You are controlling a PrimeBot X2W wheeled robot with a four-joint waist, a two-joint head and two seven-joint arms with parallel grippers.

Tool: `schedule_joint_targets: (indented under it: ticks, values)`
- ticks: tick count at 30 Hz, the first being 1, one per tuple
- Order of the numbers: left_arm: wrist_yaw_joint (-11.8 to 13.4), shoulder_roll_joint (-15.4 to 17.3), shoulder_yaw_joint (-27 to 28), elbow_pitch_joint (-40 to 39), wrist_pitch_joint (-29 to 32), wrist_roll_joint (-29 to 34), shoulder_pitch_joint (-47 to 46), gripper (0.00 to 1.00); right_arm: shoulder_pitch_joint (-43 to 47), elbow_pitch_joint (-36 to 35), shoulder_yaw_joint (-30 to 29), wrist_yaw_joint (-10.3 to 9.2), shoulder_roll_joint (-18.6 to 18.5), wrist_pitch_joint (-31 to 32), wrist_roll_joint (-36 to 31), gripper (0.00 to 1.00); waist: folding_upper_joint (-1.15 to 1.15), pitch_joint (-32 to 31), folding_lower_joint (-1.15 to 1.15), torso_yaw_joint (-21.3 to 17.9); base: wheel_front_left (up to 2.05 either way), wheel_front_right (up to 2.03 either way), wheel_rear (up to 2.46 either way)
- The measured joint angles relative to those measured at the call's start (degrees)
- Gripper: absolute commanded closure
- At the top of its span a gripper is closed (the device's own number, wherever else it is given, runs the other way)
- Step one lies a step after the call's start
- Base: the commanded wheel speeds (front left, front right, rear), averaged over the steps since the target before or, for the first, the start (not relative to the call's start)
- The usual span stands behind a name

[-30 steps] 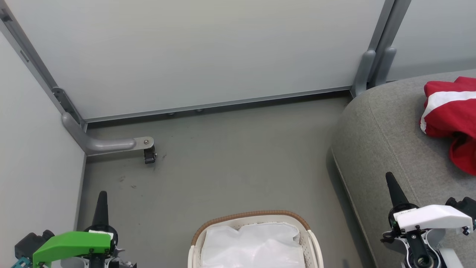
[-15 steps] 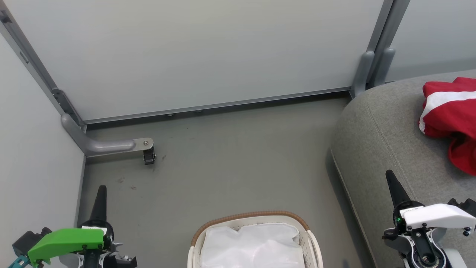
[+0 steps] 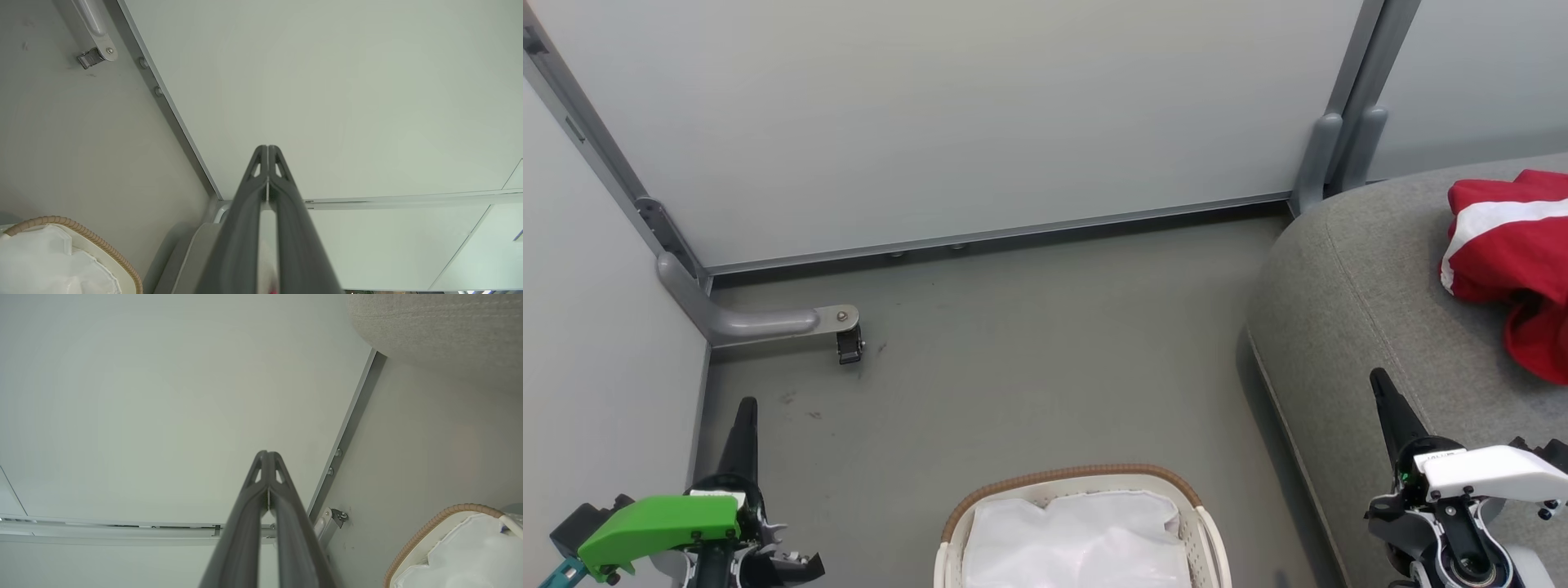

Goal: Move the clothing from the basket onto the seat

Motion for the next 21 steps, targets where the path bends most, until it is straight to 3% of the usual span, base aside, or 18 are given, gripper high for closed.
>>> schedule_joint_targets:
  ticks: [21]
  values:
    - [-0.2,0.1,0.6,-0.7,2.2,-7.6,-1.0,1.00,0.0,-1.0,-0.4,-0.01,-0.1,2.2,9.0,1.00,0.00,-0.3,0.00,-0.2,0.00,0.00,0.00]
